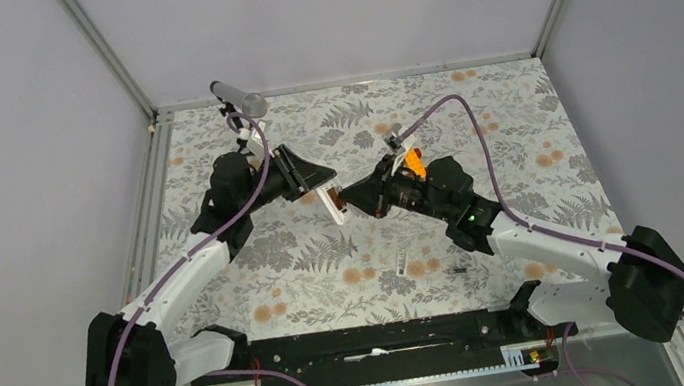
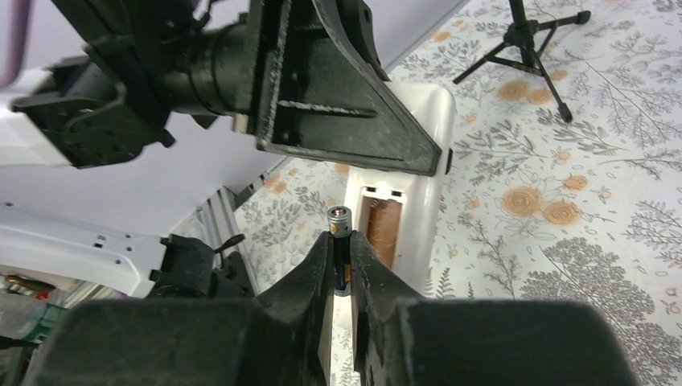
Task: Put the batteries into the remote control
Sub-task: Load the battery into the remote control.
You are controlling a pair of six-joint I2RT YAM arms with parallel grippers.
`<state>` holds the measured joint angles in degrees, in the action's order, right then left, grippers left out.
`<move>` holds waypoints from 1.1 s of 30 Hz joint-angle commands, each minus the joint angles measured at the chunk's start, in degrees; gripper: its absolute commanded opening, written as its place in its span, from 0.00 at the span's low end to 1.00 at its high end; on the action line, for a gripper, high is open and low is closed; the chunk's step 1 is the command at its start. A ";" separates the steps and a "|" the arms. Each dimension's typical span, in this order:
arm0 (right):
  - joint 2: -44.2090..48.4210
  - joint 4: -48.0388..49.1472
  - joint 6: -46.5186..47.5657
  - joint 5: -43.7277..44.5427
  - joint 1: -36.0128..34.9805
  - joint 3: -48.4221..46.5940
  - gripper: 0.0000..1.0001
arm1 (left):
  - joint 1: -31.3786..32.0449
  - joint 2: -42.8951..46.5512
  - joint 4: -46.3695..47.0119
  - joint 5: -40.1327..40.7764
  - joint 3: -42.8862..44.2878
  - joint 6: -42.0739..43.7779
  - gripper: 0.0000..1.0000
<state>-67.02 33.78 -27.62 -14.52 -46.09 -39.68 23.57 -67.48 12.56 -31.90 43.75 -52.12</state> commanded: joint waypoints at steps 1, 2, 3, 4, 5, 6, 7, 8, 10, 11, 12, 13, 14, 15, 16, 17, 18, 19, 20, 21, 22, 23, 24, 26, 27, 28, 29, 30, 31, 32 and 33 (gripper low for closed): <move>-1.69 0.96 4.21 1.91 -0.63 -2.92 0.14 | 0.16 -0.70 -0.78 -1.72 3.36 -4.23 0.00; -1.97 0.68 4.52 2.02 -0.63 -3.18 0.14 | 0.16 -0.79 -0.71 -2.03 3.36 -4.58 0.00; -2.30 0.60 4.81 2.12 -0.71 -3.36 0.14 | 0.16 -0.88 -1.00 -2.10 3.48 -4.72 0.00; -2.47 0.65 4.99 2.21 -0.74 -3.40 0.14 | 0.16 -0.89 -1.49 -2.00 3.67 -4.88 0.00; -2.64 0.67 5.14 2.34 -0.76 -3.37 0.14 | 0.16 -0.96 -1.71 -1.97 3.90 -4.94 0.00; -2.77 0.67 5.34 2.45 -0.84 -3.31 0.14 | 0.16 -1.06 -1.74 -2.05 4.08 -4.99 0.00; -2.84 0.67 5.54 2.60 -0.91 -3.24 0.14 | 0.16 -1.26 -1.81 -2.32 4.27 -5.12 0.00; -2.99 0.61 5.84 2.79 -0.98 -3.17 0.14 | 0.16 -1.52 -1.90 -2.63 4.51 -5.28 0.00; -3.40 0.35 6.31 3.15 -1.07 -3.21 0.14 | 0.16 -1.87 -2.92 -3.00 5.23 -5.20 0.00; -3.59 0.26 6.70 3.22 -1.19 -3.17 0.14 | 0.16 -2.01 -3.93 -3.04 5.74 -5.22 0.00; -3.74 0.24 6.97 3.47 -1.26 -3.10 0.14 | 0.16 -2.16 -4.62 -3.12 6.12 -5.02 0.00; -3.99 0.31 7.08 3.57 -1.36 -3.10 0.14 | 0.16 -2.27 -4.90 -3.36 6.36 -5.08 0.00; -4.13 0.36 7.25 3.70 -1.42 -3.04 0.14 | 0.11 -2.42 -5.10 -3.57 6.49 -5.22 0.00; -4.34 0.40 7.43 3.76 -1.50 -3.06 0.14 | 0.15 -2.54 -5.36 -3.70 6.64 -5.40 0.00; -4.52 0.47 7.67 3.91 -1.60 -3.14 0.14 | 0.16 -2.63 -5.46 -3.88 6.81 -5.62 0.00; -4.61 0.50 7.93 4.43 -1.69 -3.05 0.14 | 0.16 -2.77 -5.57 -4.14 6.88 -5.80 0.00; -4.61 0.50 8.35 5.13 -1.81 -2.98 0.14 | 0.16 -2.91 -5.88 -4.40 7.03 -5.87 0.00; -4.58 0.50 8.71 5.51 -1.86 -2.95 0.14 | 0.16 -2.92 -6.02 -4.60 7.09 -6.00 0.00; -4.56 0.42 9.12 5.71 -1.82 -2.99 0.14 | 0.16 -2.99 -6.16 -4.77 7.18 -6.05 0.00; -4.52 0.29 9.66 5.90 -1.82 -3.03 0.14 | 0.16 -3.07 -6.38 -4.96 7.22 -6.11 0.00; -4.60 0.16 9.99 6.10 -1.80 -3.07 0.14 | 0.16 -3.17 -6.47 -5.21 7.31 -6.09 0.00; -4.68 0.15 10.36 6.32 -1.81 -3.05 0.15 | 0.16 -3.26 -6.69 -5.37 7.45 -6.03 0.00; -4.82 0.12 10.70 6.41 -1.81 -3.03 0.15 | 0.16 -3.42 -7.01 -5.44 7.61 -5.90 0.00; -4.88 -0.01 11.02 6.44 -1.82 -3.03 0.15 | 0.16 -3.47 -7.68 -5.49 7.83 -5.34 0.00; -4.97 -0.15 11.02 6.32 -1.82 -2.97 0.15 | 0.16 -3.45 -7.85 -5.50 7.84 -5.24 0.00; -5.05 -0.26 11.05 6.23 -1.79 -2.98 0.16 | 0.16 -3.44 -7.89 -5.50 7.84 -5.13 0.00; -5.18 -0.36 11.01 5.99 -1.81 -2.88 0.17 | 0.16 -3.49 -7.90 -5.54 7.97 -5.18 0.00; -5.33 -0.57 11.02 5.76 -1.81 -2.86 0.17 | 0.16 -3.53 -7.90 -5.61 8.00 -5.13 0.00; -5.48 -0.78 10.82 5.40 -1.81 -2.90 0.17 | 0.16 -3.55 -7.83 -5.67 8.10 -5.15 0.00; -5.53 -1.00 10.72 5.04 -1.82 -2.76 0.18 | 0.16 -3.53 -7.77 -5.65 8.23 -5.10 0.00; -5.45 -1.14 10.60 4.69 -1.82 -2.59 0.18 | 0.16 -3.51 -7.66 -5.61 8.40 -5.14 0.00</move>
<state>-71.59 32.69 -18.63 -10.63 -47.68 -40.49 23.57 -71.42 2.46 -34.72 48.66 -56.90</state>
